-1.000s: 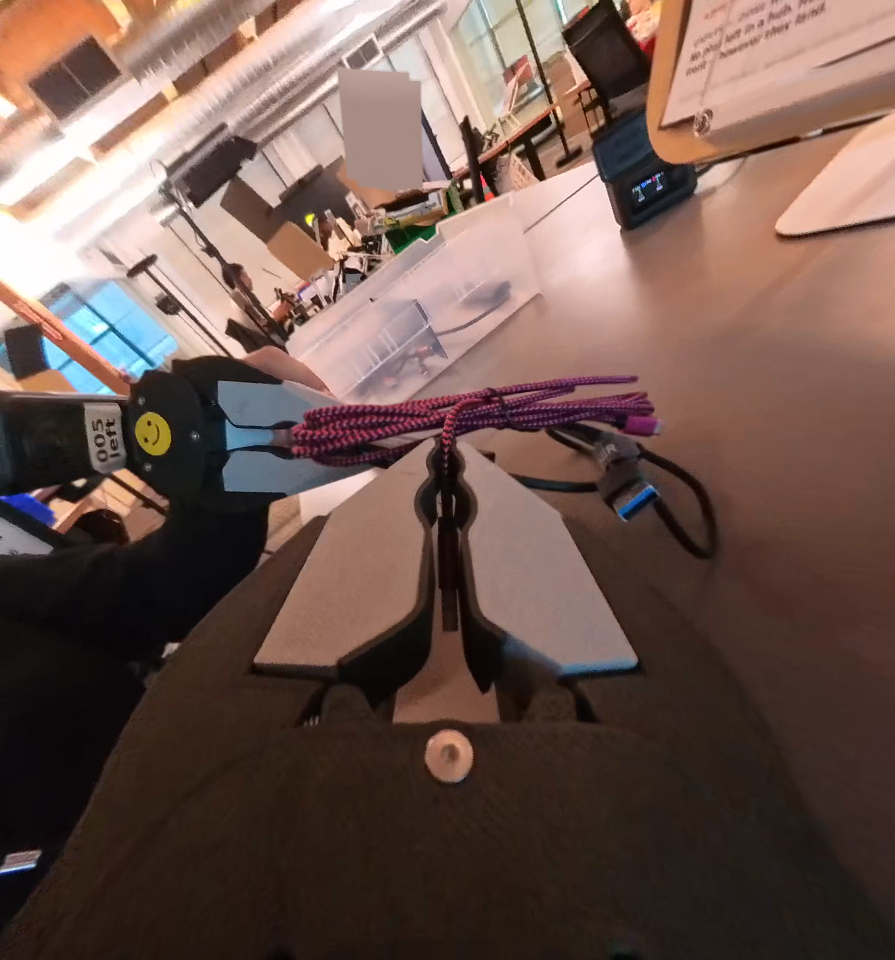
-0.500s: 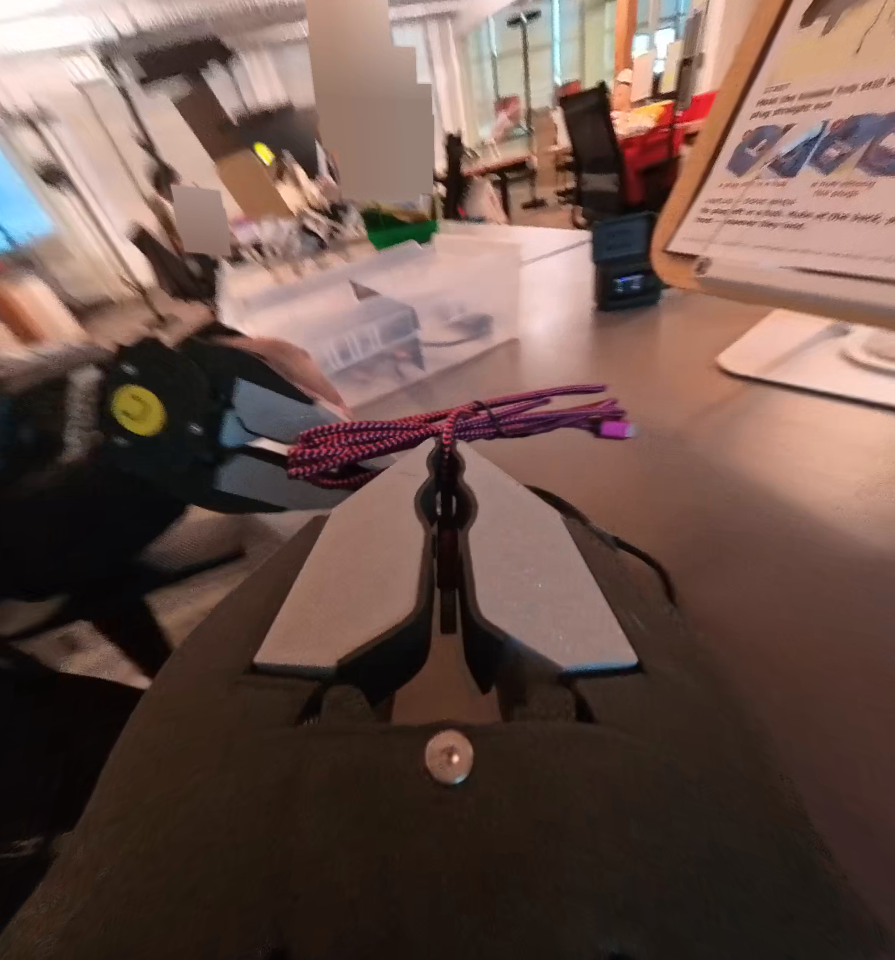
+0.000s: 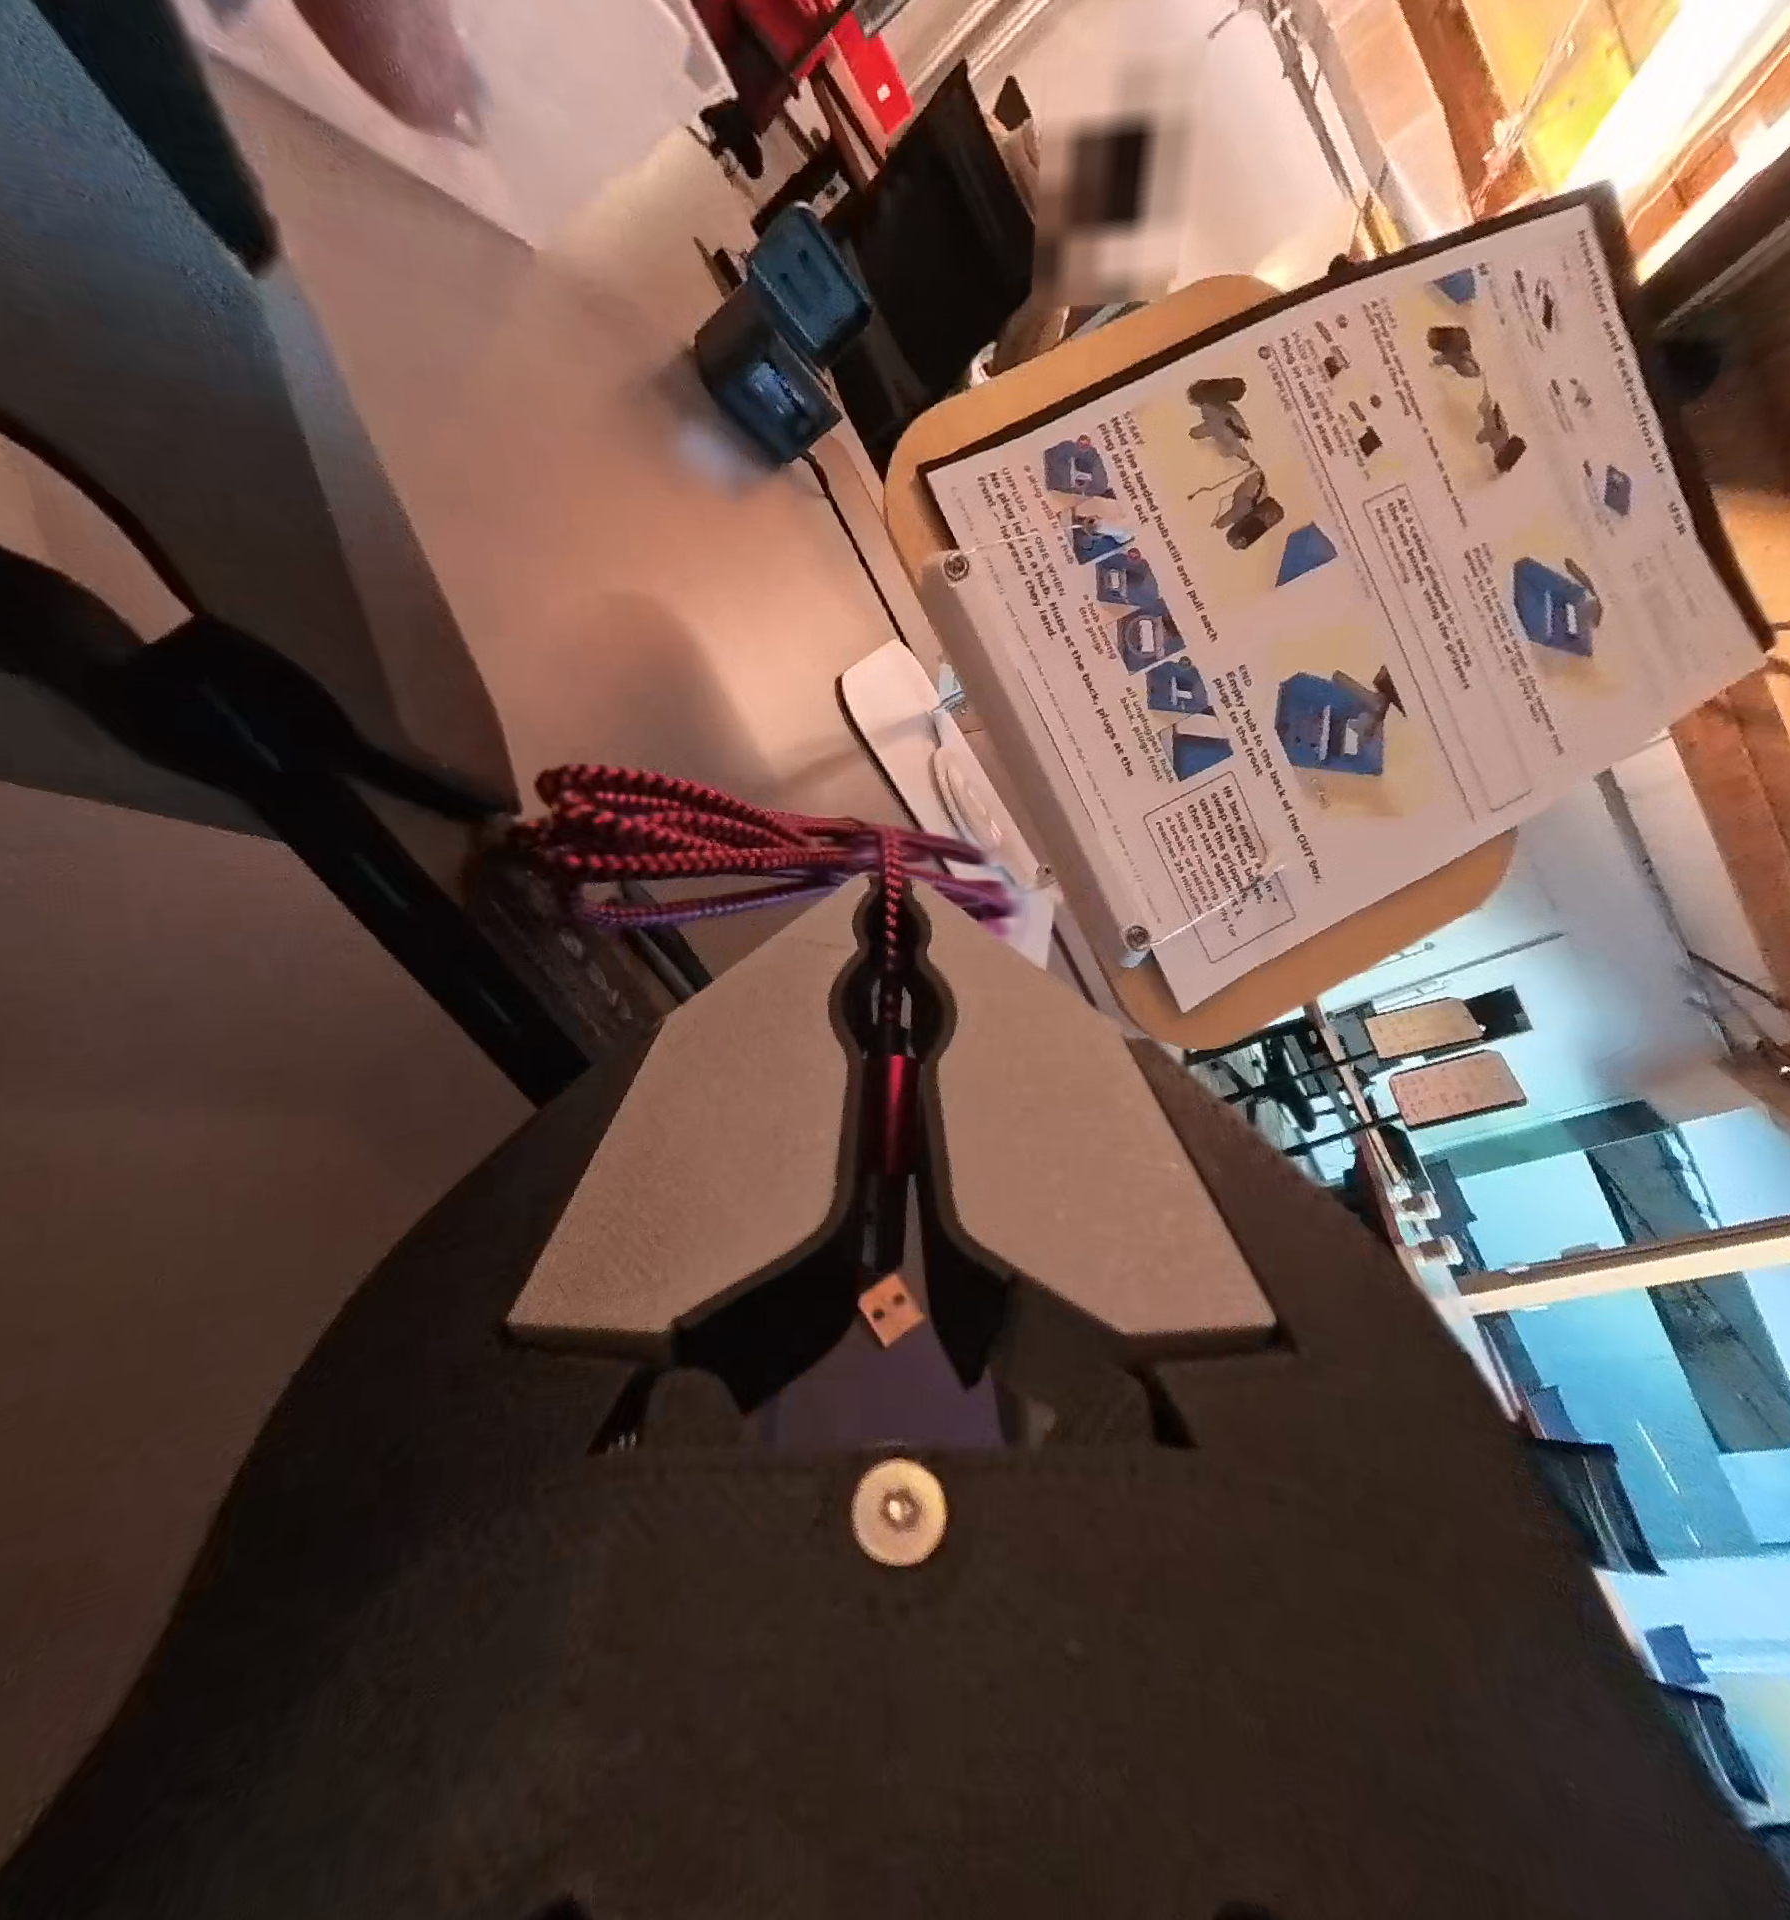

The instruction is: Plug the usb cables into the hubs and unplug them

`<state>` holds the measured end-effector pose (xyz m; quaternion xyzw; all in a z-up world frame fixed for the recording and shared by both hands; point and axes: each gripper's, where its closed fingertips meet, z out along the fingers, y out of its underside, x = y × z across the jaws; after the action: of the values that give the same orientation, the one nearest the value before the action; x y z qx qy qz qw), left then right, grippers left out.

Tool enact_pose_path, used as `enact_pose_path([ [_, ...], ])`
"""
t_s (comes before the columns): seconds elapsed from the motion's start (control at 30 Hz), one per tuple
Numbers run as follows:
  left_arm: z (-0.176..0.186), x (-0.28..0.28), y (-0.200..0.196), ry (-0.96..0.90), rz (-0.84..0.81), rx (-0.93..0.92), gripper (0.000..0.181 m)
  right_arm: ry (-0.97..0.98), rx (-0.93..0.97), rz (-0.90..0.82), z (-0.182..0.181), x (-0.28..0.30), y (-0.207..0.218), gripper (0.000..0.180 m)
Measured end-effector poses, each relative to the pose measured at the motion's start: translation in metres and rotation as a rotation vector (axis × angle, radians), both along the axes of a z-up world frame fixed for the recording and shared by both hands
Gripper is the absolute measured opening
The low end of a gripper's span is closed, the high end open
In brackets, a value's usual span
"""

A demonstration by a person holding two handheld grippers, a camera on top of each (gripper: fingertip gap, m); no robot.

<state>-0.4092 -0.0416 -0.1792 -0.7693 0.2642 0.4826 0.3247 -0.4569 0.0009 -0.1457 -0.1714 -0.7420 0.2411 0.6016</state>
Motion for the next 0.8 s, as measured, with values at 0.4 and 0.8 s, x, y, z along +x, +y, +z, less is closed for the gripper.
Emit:
enact_pose_path([
  [0.4, 0.02, -0.013, 0.003, 0.123, 0.014, 0.2, 0.013, -0.197, -0.162, 0.166, -0.004, 0.012, -0.01, 0.0],
  [0.8, 0.017, -0.004, 0.01, 0.207, -0.032, 0.227, 0.016, -0.082, 0.073, 0.265, -0.002, 0.024, -0.022, 0.0],
])
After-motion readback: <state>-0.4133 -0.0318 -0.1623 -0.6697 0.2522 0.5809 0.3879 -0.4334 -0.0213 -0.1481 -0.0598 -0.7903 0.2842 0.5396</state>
